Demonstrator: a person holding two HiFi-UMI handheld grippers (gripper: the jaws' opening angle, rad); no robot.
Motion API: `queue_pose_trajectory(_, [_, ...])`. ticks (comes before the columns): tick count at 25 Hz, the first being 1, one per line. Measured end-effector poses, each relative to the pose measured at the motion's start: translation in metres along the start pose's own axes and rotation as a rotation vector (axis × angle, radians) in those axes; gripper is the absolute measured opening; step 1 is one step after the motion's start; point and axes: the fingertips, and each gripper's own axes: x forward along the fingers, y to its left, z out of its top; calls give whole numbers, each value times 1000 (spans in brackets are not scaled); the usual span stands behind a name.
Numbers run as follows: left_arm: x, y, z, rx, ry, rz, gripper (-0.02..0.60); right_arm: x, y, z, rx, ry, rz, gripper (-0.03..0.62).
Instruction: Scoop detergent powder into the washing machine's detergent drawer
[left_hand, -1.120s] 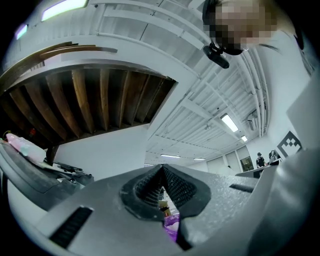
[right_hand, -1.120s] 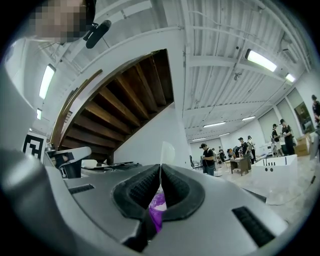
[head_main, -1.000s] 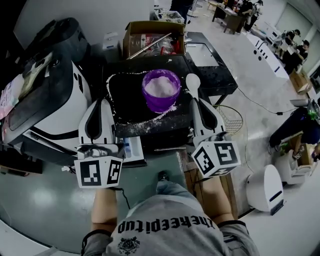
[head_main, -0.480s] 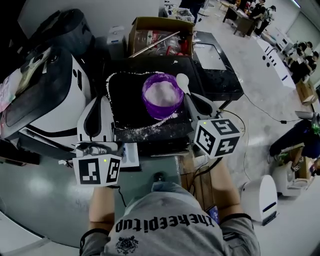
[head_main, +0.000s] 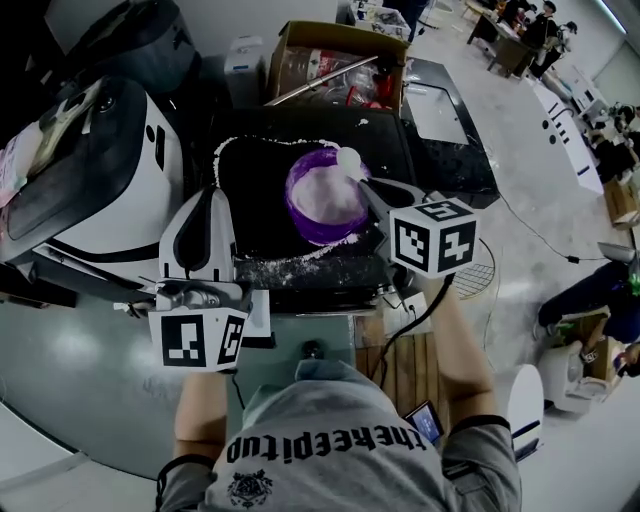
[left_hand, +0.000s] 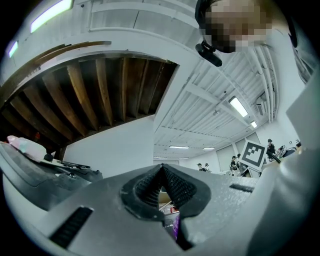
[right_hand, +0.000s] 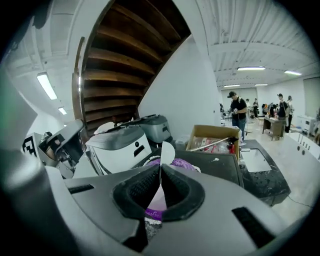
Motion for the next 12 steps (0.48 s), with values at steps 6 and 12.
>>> queue_pose_trajectory(6, [16, 0, -11, 17, 16, 17, 3, 34, -6, -11, -72, 181, 65, 8])
queue_pose_trajectory(12, [25, 0, -20, 25, 37, 25, 3, 60, 0, -24, -112, 344, 162, 6])
